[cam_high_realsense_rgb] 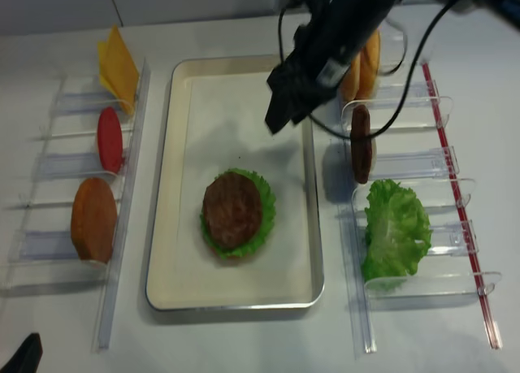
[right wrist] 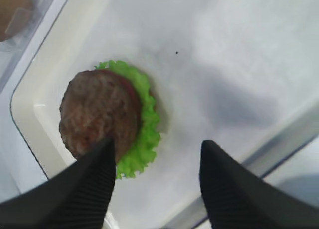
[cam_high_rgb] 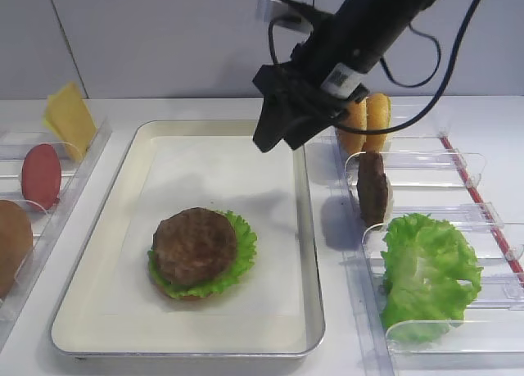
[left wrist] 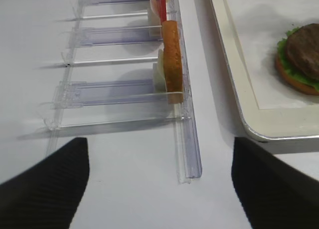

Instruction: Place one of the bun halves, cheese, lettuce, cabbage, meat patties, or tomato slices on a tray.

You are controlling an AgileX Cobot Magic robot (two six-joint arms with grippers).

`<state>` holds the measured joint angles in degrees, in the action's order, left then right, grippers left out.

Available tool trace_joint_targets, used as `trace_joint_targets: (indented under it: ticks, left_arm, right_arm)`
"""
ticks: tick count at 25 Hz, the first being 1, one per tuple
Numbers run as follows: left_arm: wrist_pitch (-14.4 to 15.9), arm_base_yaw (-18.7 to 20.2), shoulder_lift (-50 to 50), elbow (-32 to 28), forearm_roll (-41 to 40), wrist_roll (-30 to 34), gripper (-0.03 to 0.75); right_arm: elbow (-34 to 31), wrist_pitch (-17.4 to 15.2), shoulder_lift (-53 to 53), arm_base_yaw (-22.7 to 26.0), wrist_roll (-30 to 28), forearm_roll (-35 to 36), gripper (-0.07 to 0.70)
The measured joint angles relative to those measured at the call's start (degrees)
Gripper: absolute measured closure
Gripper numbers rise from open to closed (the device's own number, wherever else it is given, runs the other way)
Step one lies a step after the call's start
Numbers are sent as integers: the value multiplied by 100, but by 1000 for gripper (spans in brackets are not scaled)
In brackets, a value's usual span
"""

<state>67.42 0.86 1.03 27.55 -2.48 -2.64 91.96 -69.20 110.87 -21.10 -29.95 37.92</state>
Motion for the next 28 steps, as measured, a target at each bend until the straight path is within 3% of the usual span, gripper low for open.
trace_joint_targets:
  ticks: [7, 13, 22, 28]
  left_arm:
    - [0, 0, 0, 0, 0, 0, 170]
    - [0, 0, 0, 0, 0, 0, 170]
    - [0, 0, 0, 0, 0, 0, 170]
    - [0, 0, 0, 0, 0, 0, 170]
  right_arm:
    - [97, -110, -945, 0, 455, -1528, 224]
    - [-28, -165, -1611, 0, 1594, -3330, 224]
    - [-1449, -185, -3368, 11, 1877, -3508, 224]
    - [-2520, 322, -4806, 11, 2041, -3520, 223]
